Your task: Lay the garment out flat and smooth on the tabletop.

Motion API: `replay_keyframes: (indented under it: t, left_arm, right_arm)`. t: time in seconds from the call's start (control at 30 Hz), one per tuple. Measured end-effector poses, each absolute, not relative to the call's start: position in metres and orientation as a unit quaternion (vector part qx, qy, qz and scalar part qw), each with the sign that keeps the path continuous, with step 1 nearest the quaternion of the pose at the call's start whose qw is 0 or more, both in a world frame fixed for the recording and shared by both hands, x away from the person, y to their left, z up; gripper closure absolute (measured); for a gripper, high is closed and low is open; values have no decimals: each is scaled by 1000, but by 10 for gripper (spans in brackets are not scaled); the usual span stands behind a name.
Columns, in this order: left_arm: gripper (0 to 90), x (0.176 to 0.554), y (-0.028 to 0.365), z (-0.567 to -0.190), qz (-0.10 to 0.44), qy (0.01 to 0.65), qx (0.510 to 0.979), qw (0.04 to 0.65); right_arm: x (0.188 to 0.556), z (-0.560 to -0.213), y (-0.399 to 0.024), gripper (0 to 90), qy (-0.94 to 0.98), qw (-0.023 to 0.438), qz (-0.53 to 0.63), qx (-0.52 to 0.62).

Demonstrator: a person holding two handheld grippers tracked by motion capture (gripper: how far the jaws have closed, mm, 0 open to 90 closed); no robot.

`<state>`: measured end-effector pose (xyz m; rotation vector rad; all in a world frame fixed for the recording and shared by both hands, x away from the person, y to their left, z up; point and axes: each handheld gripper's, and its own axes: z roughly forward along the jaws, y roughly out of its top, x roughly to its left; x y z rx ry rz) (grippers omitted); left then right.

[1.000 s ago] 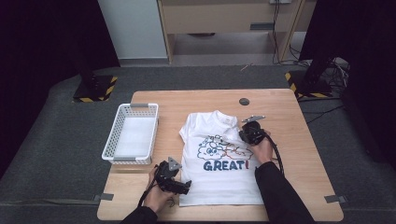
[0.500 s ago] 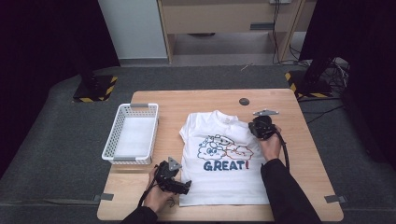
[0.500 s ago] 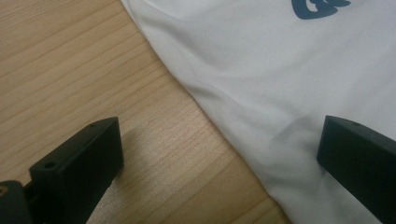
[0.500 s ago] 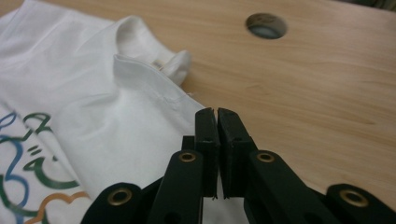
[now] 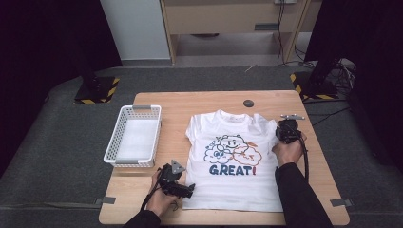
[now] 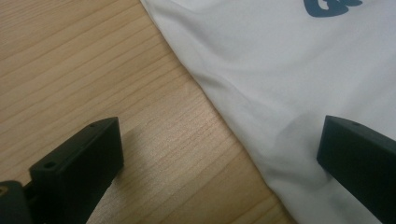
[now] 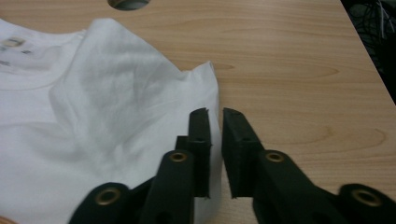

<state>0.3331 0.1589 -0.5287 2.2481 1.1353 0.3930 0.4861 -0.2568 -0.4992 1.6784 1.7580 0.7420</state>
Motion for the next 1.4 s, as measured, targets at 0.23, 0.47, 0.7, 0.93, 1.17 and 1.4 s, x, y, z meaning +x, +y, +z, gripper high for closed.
replay_keyframes:
  t: [0.23, 0.47, 0.7, 0.93, 1.17, 1.4]
  left_arm:
    - [0, 333, 159, -529, 148, 427, 843, 292]
    - [0, 333, 158, -529, 148, 427, 843, 292]
    - [0, 333, 158, -529, 148, 427, 843, 292]
    - [0, 332, 158, -529, 149, 429, 842, 292]
    - [0, 331, 157, -529, 151, 433, 840, 290]
    - [24, 330, 154, -526, 149, 439, 840, 283]
  right_arm:
    - [482, -493, -257, 488, 667, 283, 332, 604]
    - [479, -510, -237, 321, 712, 236, 349, 562]
    - [481, -531, -222, 261, 735, 222, 323, 553]
    - [480, -535, -223, 178, 728, 239, 314, 561]
    - [478, -537, -229, 166, 720, 247, 317, 566]
    - [476, -532, -232, 86, 723, 235, 305, 574]
